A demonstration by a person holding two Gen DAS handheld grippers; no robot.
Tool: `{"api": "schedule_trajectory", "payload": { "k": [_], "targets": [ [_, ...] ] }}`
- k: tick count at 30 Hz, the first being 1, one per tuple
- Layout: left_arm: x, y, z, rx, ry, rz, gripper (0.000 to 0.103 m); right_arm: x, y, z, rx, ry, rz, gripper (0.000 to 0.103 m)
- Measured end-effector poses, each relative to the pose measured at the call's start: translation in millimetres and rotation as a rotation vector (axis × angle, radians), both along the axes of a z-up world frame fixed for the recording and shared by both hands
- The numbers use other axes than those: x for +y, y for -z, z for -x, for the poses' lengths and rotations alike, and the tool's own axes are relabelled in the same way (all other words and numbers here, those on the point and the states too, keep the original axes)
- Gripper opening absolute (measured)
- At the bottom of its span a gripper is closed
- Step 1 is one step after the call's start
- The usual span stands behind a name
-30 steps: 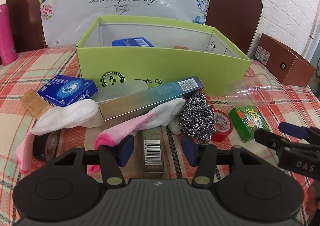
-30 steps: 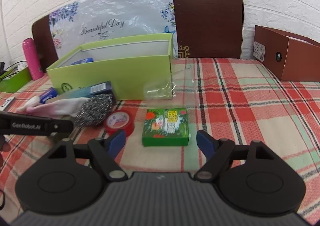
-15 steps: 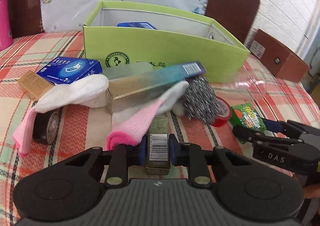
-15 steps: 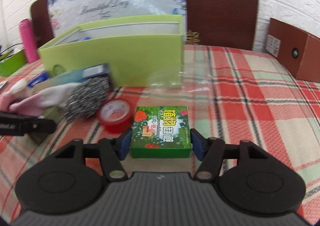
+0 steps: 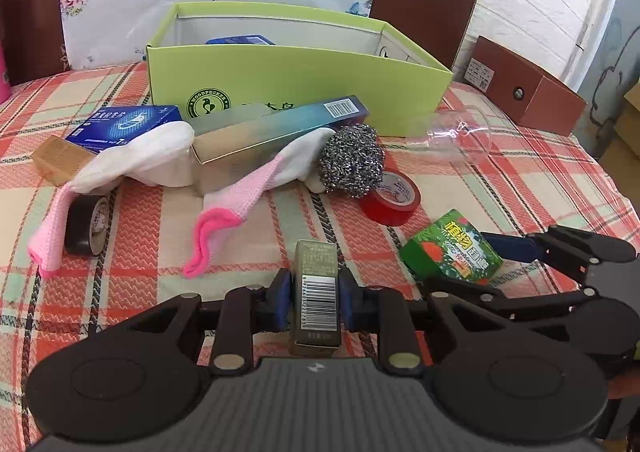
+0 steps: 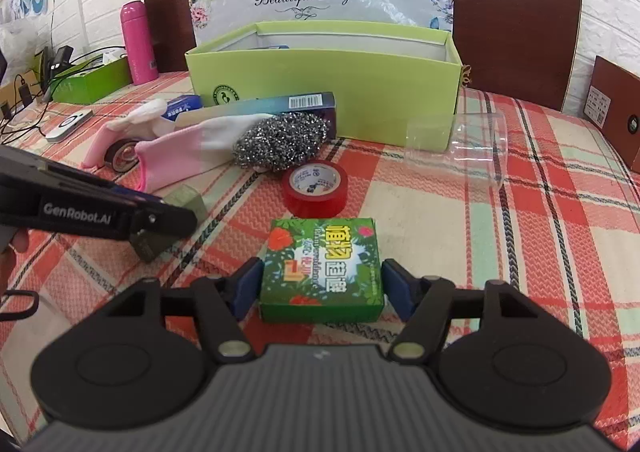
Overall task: Organize objects
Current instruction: 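Grasp the small green-gray box with the left gripper while the right grasps the green candy box, then carry both held boxes over the lime-green box, lower them in and open both grippers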
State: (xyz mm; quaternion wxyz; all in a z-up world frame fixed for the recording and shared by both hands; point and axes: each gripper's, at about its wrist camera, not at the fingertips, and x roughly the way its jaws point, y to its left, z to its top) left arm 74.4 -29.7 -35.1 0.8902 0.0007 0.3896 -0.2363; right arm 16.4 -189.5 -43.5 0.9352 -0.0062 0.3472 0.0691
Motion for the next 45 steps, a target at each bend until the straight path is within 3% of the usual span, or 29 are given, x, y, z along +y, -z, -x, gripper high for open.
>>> {"api": "schedule_trajectory", "payload": {
  "k": [11,23,28,33,45],
  "targets": [
    [-1,-7,4,-0.011,0.017,0.018,0.023,3,-1,1,0.0,-0.038,-0.001,0.06],
    [-5,-73,1,-0.182,0.053,0.095,0.023,-2,-58,5,-0.219,-0.029,-0.011,0.06],
    [-14,-96,-17,-0.235,0.019,0.126,0.023,-10,-79,-8,-0.313,0.038,-0.003,0.06],
    [-26,-108,-39,-0.259,-0.012,0.148,0.023,-17,-89,-31,-0.345,0.078,-0.005,0.06],
    [-53,-106,-113,-0.25,-0.085,0.093,0.023,-25,-76,-96,-0.356,0.143,0.026,0.06]
  ]
}}
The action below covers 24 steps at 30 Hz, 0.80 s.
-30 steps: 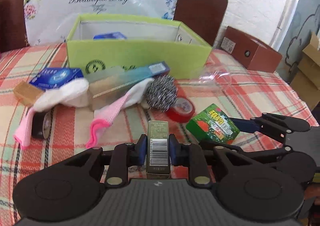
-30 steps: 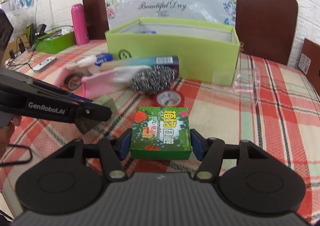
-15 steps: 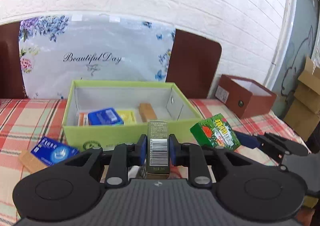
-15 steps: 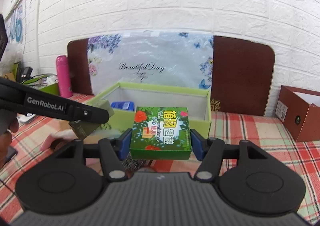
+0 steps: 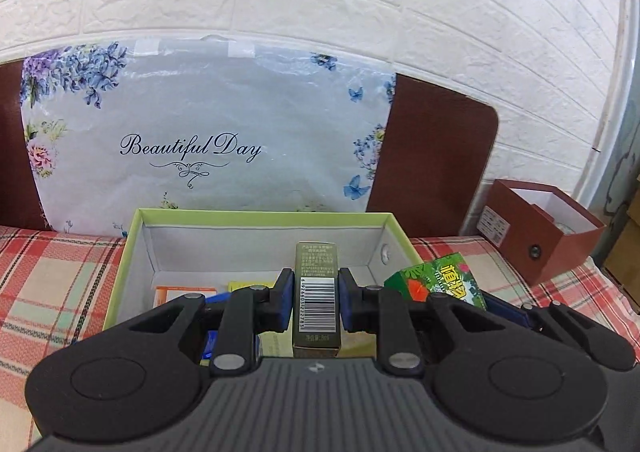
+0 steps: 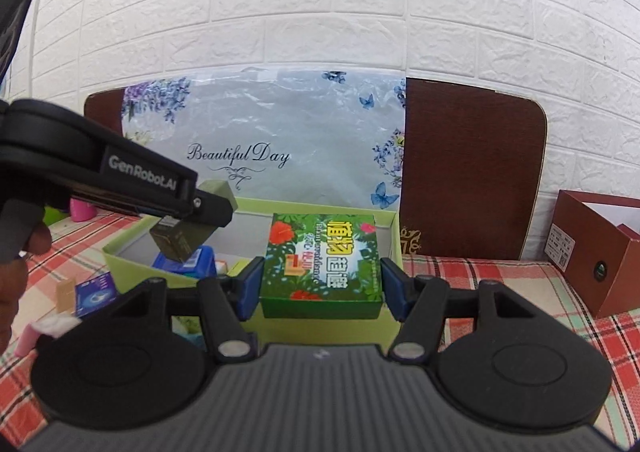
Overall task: Organize objects
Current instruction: 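Carry both held boxes over the lime-green box, lower them in and open both grippers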
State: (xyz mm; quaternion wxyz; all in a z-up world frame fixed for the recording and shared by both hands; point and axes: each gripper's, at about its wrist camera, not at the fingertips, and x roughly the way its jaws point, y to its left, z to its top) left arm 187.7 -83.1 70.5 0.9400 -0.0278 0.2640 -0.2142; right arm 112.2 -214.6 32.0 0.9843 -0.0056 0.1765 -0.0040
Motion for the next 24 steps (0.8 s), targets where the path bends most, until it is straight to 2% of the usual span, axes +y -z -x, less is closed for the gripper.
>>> {"api": "schedule_trajectory", "payload": {
  "k": [11,12,13,14,15,17,19,24],
  "targets": [
    [-4,23,-56,0.058,-0.028,0.016,0.024,-9,20,-69,0.059,0.0,0.015,0.06],
    [-4,25,-58,0.048,-0.034,0.022,0.028,-9,23,-74,0.068,-0.006,0.017,0.061],
    [-3,27,-59,0.043,-0.037,0.024,0.052,-8,26,-78,0.077,-0.016,0.02,0.061],
    [-3,27,-60,0.042,-0.049,0.022,0.08,-7,29,-81,0.084,-0.022,0.027,0.064],
    [-1,28,-58,0.029,-0.068,0.024,0.085,-6,32,-83,0.087,-0.024,0.037,0.067],
    [4,28,-51,-0.006,-0.084,0.04,0.086,-5,34,-82,0.083,-0.028,0.051,0.079],
    [7,26,-49,0.0,-0.08,0.032,0.086,-5,34,-77,0.062,-0.027,0.046,0.087],
    [12,19,-34,0.025,-0.095,0.039,0.086,-9,23,-60,0.033,-0.017,0.018,0.1]
  ]
}}
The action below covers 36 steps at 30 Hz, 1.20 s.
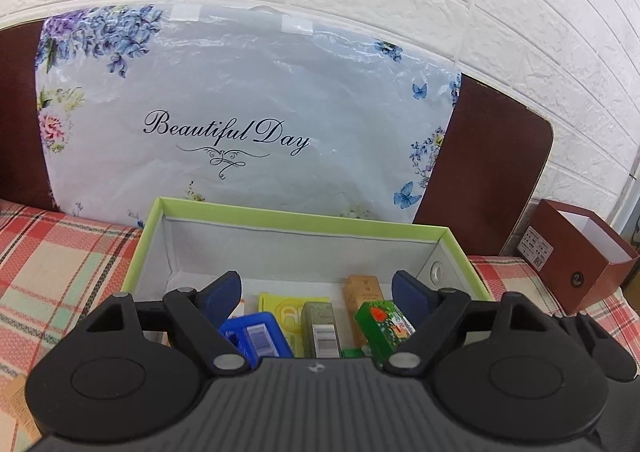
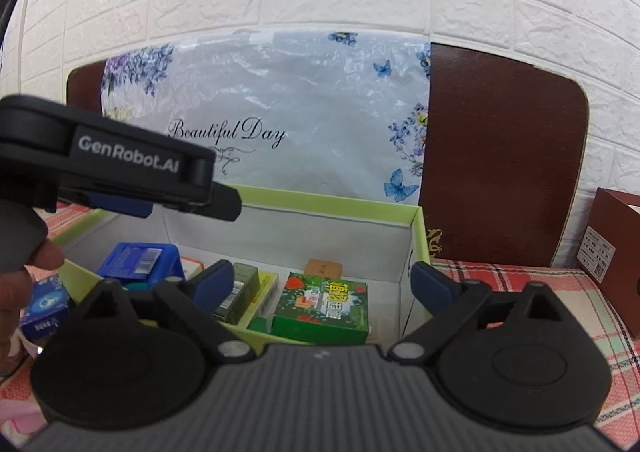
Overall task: Organize objects
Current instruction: 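Carry both held boxes over the lime-green box, lower them in and open both grippers, then grasp the steel wool scrubber with the left gripper while the right grasps the red tape roll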
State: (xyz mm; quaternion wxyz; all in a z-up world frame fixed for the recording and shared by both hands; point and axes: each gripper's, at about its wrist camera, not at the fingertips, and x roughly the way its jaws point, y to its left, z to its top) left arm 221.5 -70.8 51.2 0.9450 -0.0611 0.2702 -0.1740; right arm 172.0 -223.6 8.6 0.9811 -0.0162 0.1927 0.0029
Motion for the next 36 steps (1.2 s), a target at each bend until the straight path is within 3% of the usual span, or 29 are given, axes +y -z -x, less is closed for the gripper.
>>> {"api": "schedule_trajectory", "payload": {
  "k": [9,19,29,36],
  "targets": [
    [-1,-20,53,-0.043,-0.014,-0.074,0.086,6,-29,50,-0.04,0.001,-0.007,0.103],
    [8,-25,118,-0.066,0.002,-0.071,0.086,20,-51,122,-0.017,-0.048,0.019,0.103],
    [42,6,163,0.014,-0.027,-0.034,0.086,25,-37,175,0.062,-0.095,0.005,0.103],
    [64,40,172,0.1,-0.053,-0.023,0.086,30,-8,177,0.132,-0.128,-0.054,0.103]
  ]
}}
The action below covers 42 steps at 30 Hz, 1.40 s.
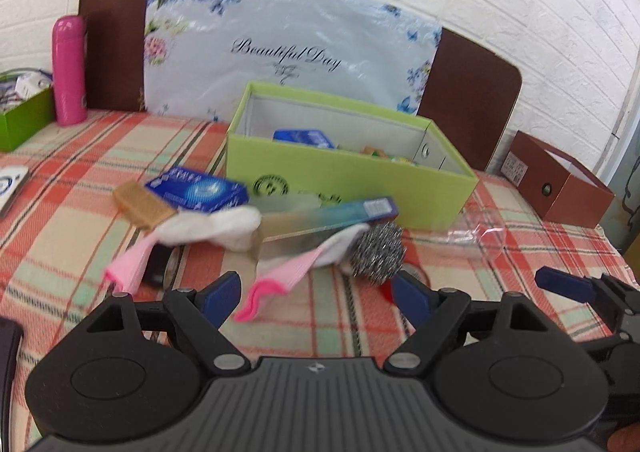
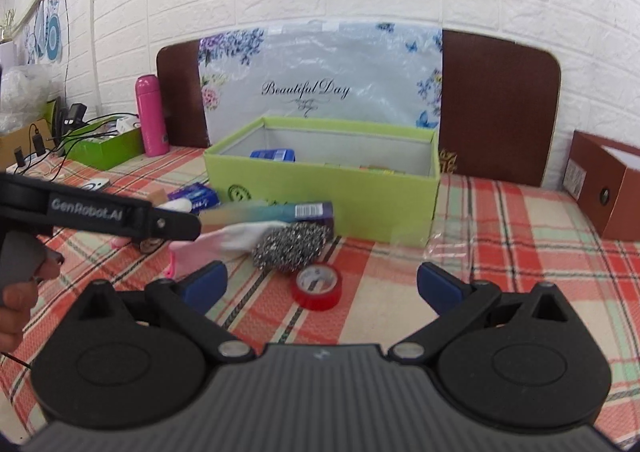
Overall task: Organize objects
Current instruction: 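Grasp the steel wool scrubber with the left gripper while the right grasps the red tape roll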
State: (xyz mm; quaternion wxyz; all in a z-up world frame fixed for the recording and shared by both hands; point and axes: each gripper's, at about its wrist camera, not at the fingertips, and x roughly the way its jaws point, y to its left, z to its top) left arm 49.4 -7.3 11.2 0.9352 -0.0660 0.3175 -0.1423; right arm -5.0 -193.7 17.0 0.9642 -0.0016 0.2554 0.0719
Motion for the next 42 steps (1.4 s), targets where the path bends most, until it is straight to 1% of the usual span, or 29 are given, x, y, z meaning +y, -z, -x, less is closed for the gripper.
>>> {"api": "schedule_trajectory", "payload": {
  "k": [3,7,12,15,17,18,20,22,24,26,27,29,35,36,38,42],
  "targets": [
    [6,8,-1,0.021,-0.011,0.007,0.086,3,10,-8,0.025,-0.006,-0.002,0.103],
    [10,11,-4,0.019,-0.009,0.02,0.086,5,20,-22,0.054,-0.009,-0.001,0.103],
    [9,10,-8,0.014,0.03,0.048,0.086,7,35,-41,0.078,0.007,0.016,0.101],
    [4,8,-10,0.017,0.078,0.076,0.083,9,45,-52,0.086,0.011,0.047,0.093],
    [-1,7,-12,0.018,0.11,0.085,0.076,11,53,-60,0.096,0.006,0.071,0.085],
    [-4,7,-13,0.021,0.124,0.091,0.074,12,57,-63,0.103,0.003,0.08,0.083],
    [-9,6,-16,0.025,0.151,0.1,0.069,13,64,-70,0.111,-0.005,0.087,0.076],
    [-16,6,-19,0.029,0.174,0.109,0.066,14,69,-75,0.112,-0.014,0.088,0.074],
    [-23,5,-21,0.027,0.188,0.107,0.066,14,72,-80,0.11,-0.017,0.083,0.072],
    [-31,6,-25,0.025,0.202,0.102,0.066,12,75,-83,0.12,-0.017,0.066,0.062],
    [-35,6,-27,0.024,0.205,0.098,0.066,10,76,-84,0.121,-0.021,0.053,0.059],
    [-42,9,-35,0.028,0.199,0.089,0.066,7,75,-82,0.12,-0.041,0.026,0.046],
    [-59,22,-57,0.07,0.156,0.081,0.065,1,76,-64,0.122,-0.048,0.022,0.046],
    [-62,24,-60,0.077,0.159,0.075,0.061,0,76,-60,0.123,-0.046,0.022,0.046],
    [-66,29,-63,0.098,0.181,0.064,0.041,-3,75,-52,0.125,-0.041,0.019,0.046],
    [-67,34,-57,0.099,0.217,0.034,0.038,-7,70,-40,0.132,-0.036,0.01,0.046]
  ]
}}
